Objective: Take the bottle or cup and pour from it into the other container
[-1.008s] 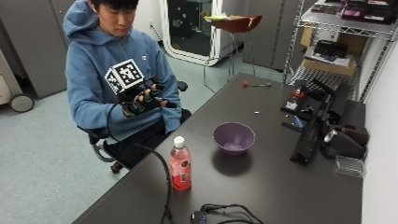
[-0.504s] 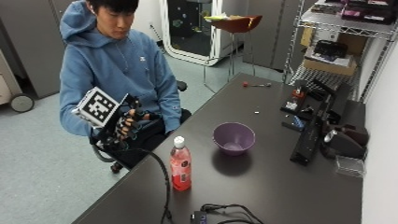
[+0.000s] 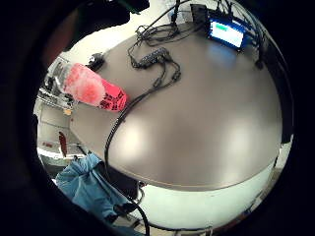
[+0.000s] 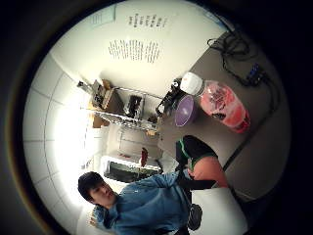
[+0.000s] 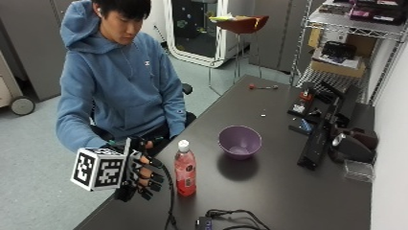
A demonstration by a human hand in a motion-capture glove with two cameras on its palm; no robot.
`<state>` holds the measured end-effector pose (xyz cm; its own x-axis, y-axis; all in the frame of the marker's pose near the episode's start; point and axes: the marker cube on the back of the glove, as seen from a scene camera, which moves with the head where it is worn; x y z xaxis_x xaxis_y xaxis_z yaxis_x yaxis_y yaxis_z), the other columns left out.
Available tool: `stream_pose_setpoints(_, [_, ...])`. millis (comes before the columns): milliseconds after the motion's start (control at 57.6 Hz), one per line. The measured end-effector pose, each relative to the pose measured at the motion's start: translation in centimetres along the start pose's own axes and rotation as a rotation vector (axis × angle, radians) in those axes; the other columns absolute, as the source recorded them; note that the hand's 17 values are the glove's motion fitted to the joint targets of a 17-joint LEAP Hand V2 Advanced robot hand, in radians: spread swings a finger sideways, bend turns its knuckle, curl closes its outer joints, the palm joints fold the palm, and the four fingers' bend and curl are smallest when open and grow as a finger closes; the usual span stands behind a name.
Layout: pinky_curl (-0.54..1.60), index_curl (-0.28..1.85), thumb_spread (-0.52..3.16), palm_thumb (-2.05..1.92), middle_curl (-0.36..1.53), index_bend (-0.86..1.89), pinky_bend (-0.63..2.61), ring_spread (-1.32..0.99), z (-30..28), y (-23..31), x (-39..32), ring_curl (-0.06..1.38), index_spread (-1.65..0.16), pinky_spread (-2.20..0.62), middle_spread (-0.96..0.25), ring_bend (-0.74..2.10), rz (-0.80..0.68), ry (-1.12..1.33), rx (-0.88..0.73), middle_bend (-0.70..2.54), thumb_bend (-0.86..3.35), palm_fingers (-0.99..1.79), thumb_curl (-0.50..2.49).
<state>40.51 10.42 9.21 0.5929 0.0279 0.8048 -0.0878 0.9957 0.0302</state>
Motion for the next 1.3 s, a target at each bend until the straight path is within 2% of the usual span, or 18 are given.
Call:
stream_pose_setpoints(347, [0.34, 0.19, 0.88, 0.66, 0.34, 0.11, 0.51, 0.09, 5.6, -3.1, 1.3, 0.30, -0.36, 0.29, 0.06, 0.46, -0.008, -0.112, -0.047, 0.20, -0.04, 0.16, 0.42])
stream_pose_setpoints(539, [0.34, 0.19, 0.87, 0.67, 0.34, 0.12, 0.50, 0.09, 8.0, -4.1, 0.8, 0.30, -0.34, 0.29, 0.07, 0.47, -0.029, -0.233, 0.107, 0.21, -0.03, 0.20, 0.41])
stream_pose_setpoints(660, [0.34, 0.19, 0.85, 0.70, 0.34, 0.12, 0.50, 0.11, 9.7, -4.1, 0.5, 0.30, -0.32, 0.29, 0.08, 0.49, -0.026, -0.300, 0.151, 0.21, -0.03, 0.24, 0.41])
stream_pose_setpoints(851, [0.34, 0.22, 0.80, 0.84, 0.34, 0.17, 0.49, 0.12, 12.0, -4.8, -0.2, 0.31, -0.23, 0.28, 0.10, 0.54, -0.024, -0.412, 0.303, 0.19, 0.00, 0.49, 0.43])
stream_pose_setpoints(956, [0.31, 0.28, 0.76, 0.97, 0.36, 0.24, 0.40, 0.02, 12.4, -5.2, -0.5, 0.31, -0.16, 0.19, 0.06, 0.54, -0.012, -0.407, 0.414, 0.25, 0.02, 0.90, 0.47])
stream_pose_setpoints(1008, [0.30, 0.30, 0.73, 0.99, 0.39, 0.20, 0.34, -0.03, 12.5, -5.4, -0.7, 0.33, -0.15, 0.15, 0.04, 0.55, -0.006, -0.400, 0.458, 0.32, 0.01, 1.02, 0.49])
stream_pose_setpoints(1303, [0.33, 0.36, 0.43, 1.06, 0.44, 0.15, 0.30, -0.11, 13.1, -6.2, -1.2, 0.39, -0.12, 0.02, -0.02, 0.51, 0.044, -0.370, 0.506, 0.30, -0.03, 1.10, 0.59])
